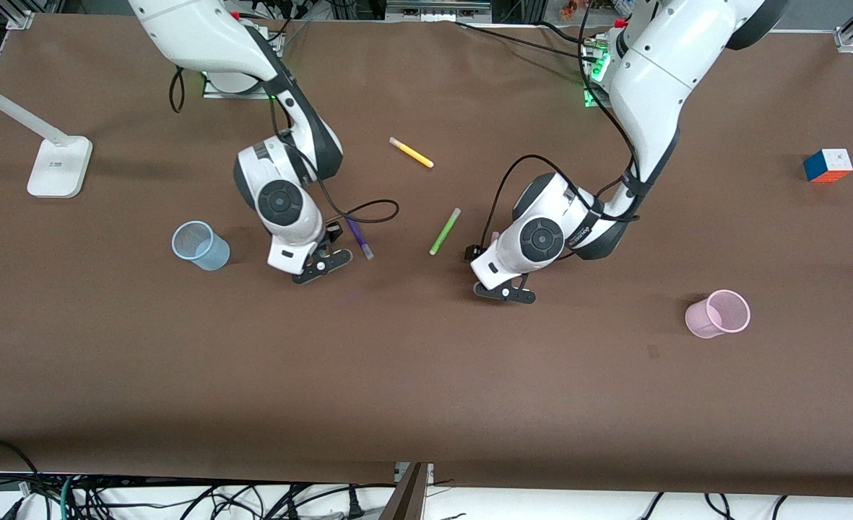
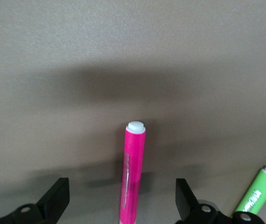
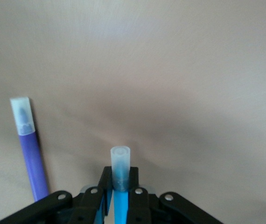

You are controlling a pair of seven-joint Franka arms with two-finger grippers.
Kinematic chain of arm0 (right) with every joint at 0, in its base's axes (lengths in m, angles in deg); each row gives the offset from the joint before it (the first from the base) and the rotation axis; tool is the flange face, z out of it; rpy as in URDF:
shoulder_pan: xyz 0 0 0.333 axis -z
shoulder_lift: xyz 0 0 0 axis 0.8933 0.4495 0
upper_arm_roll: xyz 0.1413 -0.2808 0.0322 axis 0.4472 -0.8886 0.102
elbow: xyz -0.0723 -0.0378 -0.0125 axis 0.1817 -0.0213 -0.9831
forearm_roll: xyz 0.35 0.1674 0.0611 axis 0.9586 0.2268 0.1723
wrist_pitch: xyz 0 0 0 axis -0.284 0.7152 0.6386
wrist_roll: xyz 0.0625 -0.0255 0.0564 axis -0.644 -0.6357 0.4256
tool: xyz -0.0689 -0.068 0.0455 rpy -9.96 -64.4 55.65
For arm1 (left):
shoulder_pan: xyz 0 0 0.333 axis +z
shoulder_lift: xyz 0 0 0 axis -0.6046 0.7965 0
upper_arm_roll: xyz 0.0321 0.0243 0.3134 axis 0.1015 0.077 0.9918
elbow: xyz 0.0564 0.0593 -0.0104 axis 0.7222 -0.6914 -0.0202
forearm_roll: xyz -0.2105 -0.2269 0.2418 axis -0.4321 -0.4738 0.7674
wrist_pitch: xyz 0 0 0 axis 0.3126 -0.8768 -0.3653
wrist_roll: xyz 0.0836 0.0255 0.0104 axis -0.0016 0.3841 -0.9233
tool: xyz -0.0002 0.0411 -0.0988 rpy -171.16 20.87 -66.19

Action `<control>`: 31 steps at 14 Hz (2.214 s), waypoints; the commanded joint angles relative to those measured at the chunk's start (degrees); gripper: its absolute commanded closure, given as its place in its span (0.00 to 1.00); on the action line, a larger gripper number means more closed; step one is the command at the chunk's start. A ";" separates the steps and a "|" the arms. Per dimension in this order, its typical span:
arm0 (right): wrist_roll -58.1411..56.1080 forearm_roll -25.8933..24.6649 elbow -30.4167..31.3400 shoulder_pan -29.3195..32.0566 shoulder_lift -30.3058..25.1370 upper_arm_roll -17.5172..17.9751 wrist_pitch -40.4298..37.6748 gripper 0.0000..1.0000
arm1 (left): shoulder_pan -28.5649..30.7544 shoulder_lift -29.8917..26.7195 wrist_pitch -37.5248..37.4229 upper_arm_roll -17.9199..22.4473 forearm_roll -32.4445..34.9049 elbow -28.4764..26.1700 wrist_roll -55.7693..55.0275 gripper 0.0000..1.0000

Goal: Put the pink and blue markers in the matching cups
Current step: 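Grasp the blue marker with the right gripper while the left gripper grasps the pink marker, then carry the blue marker over the clear cup while the left gripper carries the pink marker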

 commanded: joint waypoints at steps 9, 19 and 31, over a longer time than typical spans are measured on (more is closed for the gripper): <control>-58.64 22.25 -2.83 0.37 -14.57 -18.79 -21.23 1.00 | -0.32 -0.46 1.14 0.37 3.55 -1.00 -2.59 0.71; -116.25 43.46 -0.36 13.62 -5.70 -24.09 -34.15 1.00 | 0.91 -9.84 -10.43 0.19 4.70 0.05 -4.01 1.00; -105.70 44.09 -6.49 17.24 -3.76 -24.09 -39.52 0.00 | 25.50 -22.79 -21.55 0.19 4.70 0.23 50.17 1.00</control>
